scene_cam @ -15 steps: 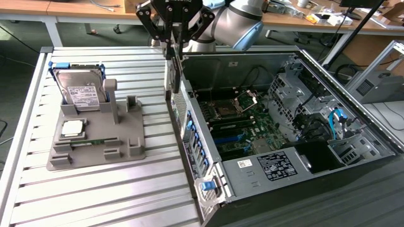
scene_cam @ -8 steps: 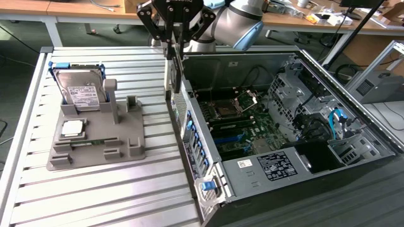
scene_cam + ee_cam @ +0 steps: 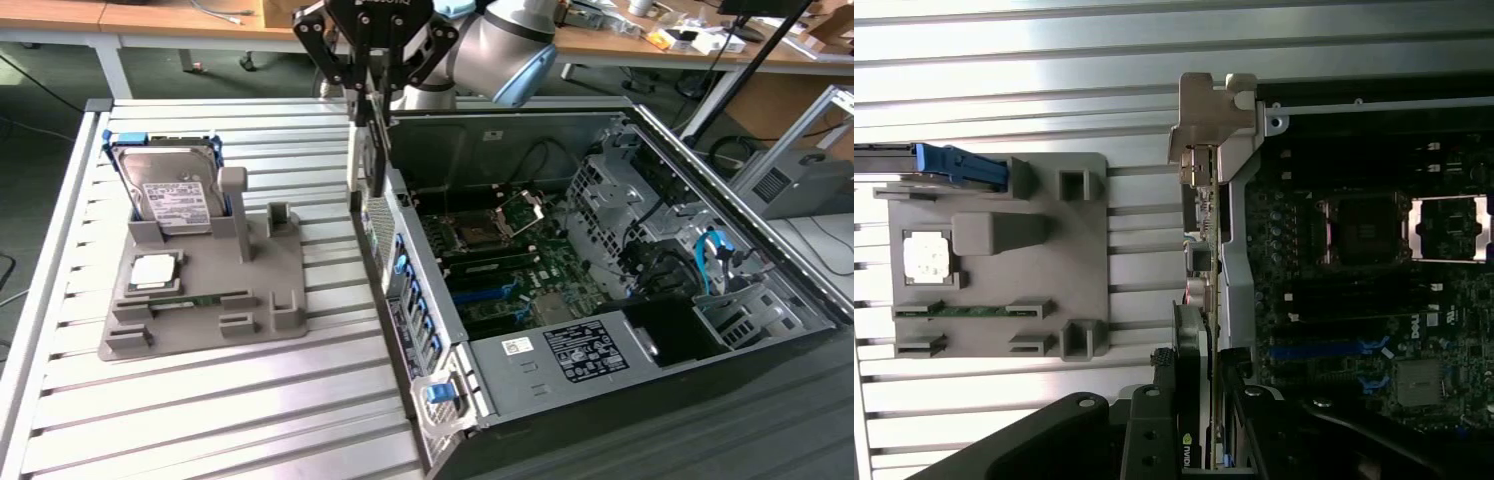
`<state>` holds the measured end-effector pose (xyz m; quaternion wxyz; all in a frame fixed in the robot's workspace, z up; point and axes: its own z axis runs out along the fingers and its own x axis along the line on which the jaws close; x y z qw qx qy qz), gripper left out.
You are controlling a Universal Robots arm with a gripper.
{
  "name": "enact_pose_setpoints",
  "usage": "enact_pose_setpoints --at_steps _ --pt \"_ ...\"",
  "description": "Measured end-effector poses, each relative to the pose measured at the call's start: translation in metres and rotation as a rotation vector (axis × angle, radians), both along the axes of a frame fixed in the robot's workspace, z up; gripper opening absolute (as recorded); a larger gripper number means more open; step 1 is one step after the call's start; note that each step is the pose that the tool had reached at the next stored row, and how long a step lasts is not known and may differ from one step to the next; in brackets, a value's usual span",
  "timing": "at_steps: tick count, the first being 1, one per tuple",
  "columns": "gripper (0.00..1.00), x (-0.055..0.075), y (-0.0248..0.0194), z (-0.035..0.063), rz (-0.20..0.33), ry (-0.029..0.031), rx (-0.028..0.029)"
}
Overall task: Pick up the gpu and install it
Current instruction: 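Pick up the gpu and move the gpu toward the slot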
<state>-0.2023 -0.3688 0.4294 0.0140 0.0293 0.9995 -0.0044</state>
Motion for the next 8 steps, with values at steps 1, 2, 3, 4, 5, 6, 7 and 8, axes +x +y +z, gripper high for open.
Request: enact_pose_setpoints --at_steps 1,2,3,4,5,6,7,8 --pt "0.27 0.0003 0.0 0.0 0.0 0.0 0.0" --pt "0.27 0.0006 0.0 0.0 0.0 0.0 0.0" --pt "0.27 0.0009 0.0 0.0 0.0 0.0 0.0" --pt "0.27 0.0011 0.0 0.0 0.0 0.0 0.0" --pt "0.27 0.0015 -0.0001 0.0 0.0 0.0 0.0" --pt "0.27 0.0017 -0.0001 0.0 0.0 0.0 0.0" --pt "0.27 0.002 -0.0001 0.0 0.0 0.0 0.0" --pt "0.27 0.0023 -0.0001 0.0 0.0 0.0 0.0"
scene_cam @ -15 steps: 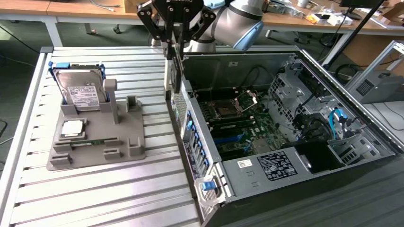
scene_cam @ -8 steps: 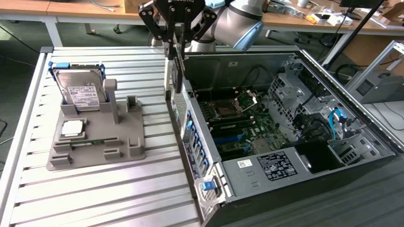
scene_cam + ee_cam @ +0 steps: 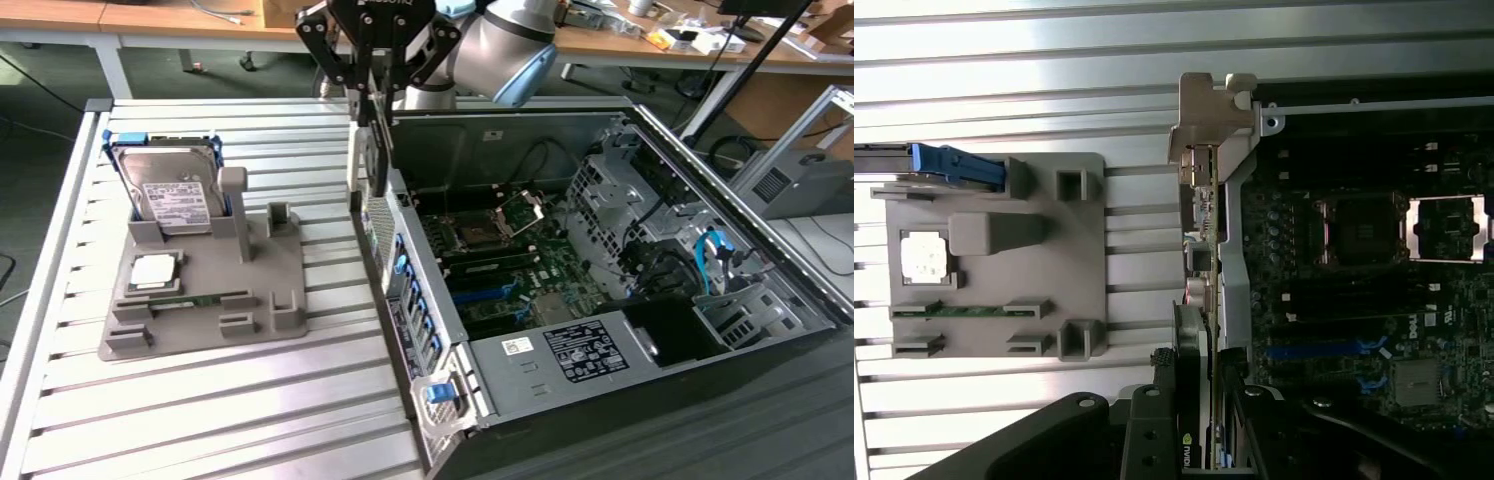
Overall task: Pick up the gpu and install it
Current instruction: 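Pick up the gpu and move the gpu toward the slot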
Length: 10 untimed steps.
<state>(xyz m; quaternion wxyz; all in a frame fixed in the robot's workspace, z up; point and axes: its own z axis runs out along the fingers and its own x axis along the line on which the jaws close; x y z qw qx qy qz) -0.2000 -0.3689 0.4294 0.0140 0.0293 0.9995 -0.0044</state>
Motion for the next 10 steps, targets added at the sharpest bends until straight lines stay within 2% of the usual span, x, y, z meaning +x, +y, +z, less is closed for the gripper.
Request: enact_pose_setpoints --at_steps 10 --pt "0.27 0.0028 -0.0002 0.0 0.0 0.0 0.0"
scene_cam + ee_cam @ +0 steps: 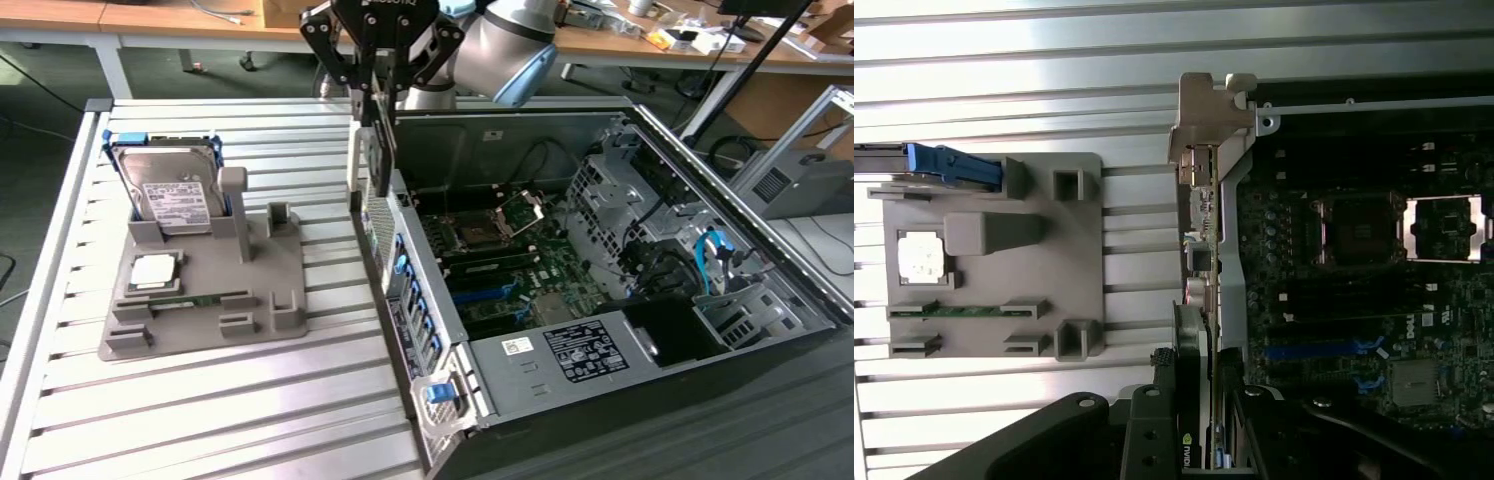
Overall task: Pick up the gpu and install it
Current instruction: 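Pick up the gpu and move the gpu toward the slot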
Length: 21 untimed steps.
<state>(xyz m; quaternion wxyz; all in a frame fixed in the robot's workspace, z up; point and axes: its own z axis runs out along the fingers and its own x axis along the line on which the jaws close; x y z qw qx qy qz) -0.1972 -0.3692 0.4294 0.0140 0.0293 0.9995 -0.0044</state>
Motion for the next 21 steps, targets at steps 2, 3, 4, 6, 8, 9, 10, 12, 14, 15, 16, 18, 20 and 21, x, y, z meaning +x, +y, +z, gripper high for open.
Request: enact_pose_setpoints --at_steps 2,3,4,6,8,9,10,12,14,15,16,18,20,21 --pt "0.27 0.0005 0.0 0.0 0.0 0.0 0.0001" --pt "0.27 0.0007 0.0 0.0 0.0 0.0 0.0" --pt "0.27 0.001 0.0 0.0 0.0 0.0 0.0" --pt "0.27 0.0015 0.0 0.0 0.0 0.0 0.0" --pt "0.27 0.0019 0.0 0.0 0.0 0.0 0.0001" --pt "0.27 0.0021 -0.0001 0.0 0.0 0.0 0.0" --pt "0.27 0.0023 -0.0001 0.0 0.0 0.0 0.0" --pt "0.27 0.0027 -0.0001 0.0 0.0 0.0 0.0" --pt "0.27 0.0031 -0.0001 0.0 0.0 0.0 0.0" --pt "0.27 0.0034 -0.0001 0.0 0.0 0.0 0.0" --pt "0.27 0.0035 -0.0001 0.0 0.0 -0.0001 0.0001" --pt "0.27 0.0039 -0.0001 0.0 0.0 0.0 0.0" --pt "0.27 0.0044 -0.0001 0.0 0.0 0.0 0.0001" --pt "0.27 0.0047 -0.0002 0.0 0.0 0.0 0.0"
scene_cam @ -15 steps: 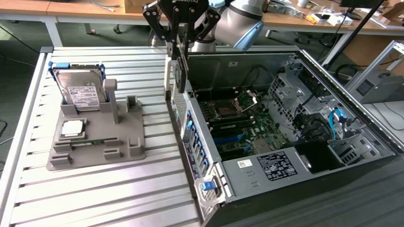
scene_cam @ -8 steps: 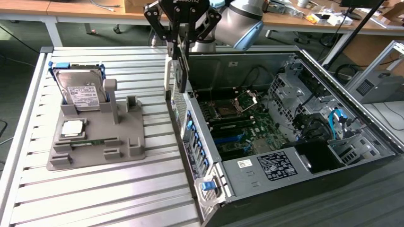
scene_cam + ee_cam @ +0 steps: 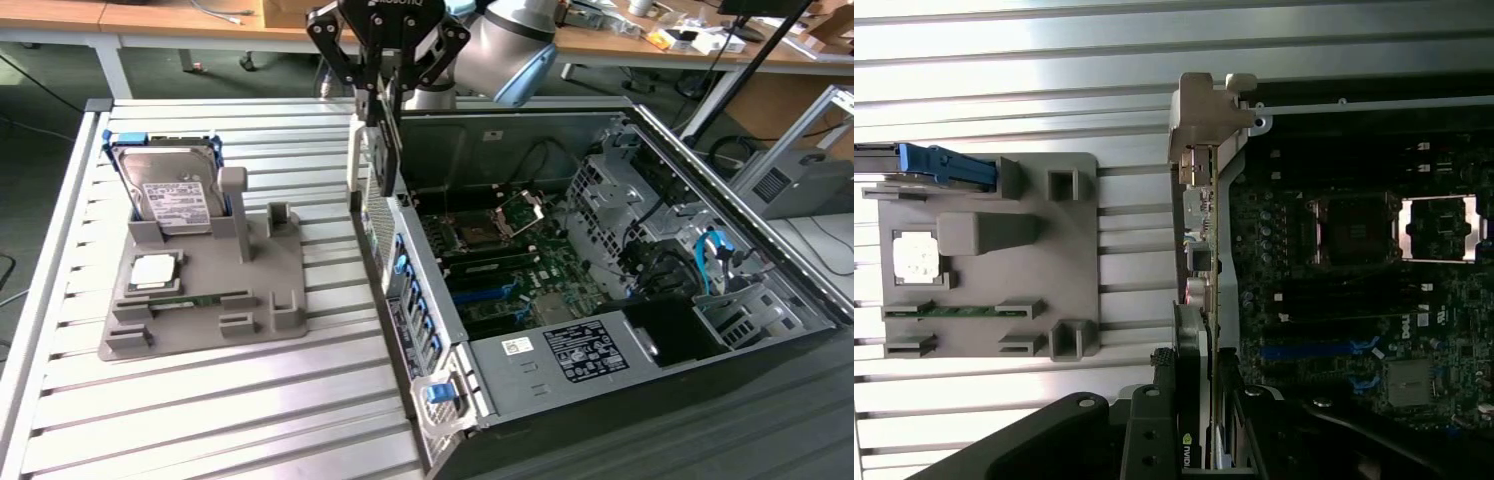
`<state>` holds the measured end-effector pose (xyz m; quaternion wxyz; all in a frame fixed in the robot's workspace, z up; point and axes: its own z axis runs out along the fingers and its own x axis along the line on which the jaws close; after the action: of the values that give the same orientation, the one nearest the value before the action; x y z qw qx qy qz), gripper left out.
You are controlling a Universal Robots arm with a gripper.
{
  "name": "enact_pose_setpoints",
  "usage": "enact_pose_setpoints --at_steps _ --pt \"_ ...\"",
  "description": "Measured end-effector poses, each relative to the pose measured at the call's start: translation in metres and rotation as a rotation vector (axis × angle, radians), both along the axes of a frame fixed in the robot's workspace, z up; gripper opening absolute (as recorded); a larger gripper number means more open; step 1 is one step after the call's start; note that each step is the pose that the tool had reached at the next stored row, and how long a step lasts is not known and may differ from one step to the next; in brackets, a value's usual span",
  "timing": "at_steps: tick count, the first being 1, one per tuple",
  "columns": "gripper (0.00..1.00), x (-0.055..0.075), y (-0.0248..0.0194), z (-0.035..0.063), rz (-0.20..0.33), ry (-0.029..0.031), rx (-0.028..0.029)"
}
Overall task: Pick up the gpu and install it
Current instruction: 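Pick up the gpu and move the gpu toward the slot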
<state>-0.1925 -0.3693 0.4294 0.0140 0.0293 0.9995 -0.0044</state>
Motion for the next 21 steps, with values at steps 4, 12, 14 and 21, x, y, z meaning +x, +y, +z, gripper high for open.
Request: enact_pose_setpoints --at_steps 4,12,14,21 --pt "0.27 0.0009 0.0 0.0 0.0 0.0 0.0" --pt "0.27 0.0029 -0.0001 0.0 0.0 0.0 0.0" --pt "0.27 0.0034 -0.0002 0.0 0.0 0.0 0.0" --pt "0.27 0.005 -0.0002 0.0 0.0 0.0 0.0"
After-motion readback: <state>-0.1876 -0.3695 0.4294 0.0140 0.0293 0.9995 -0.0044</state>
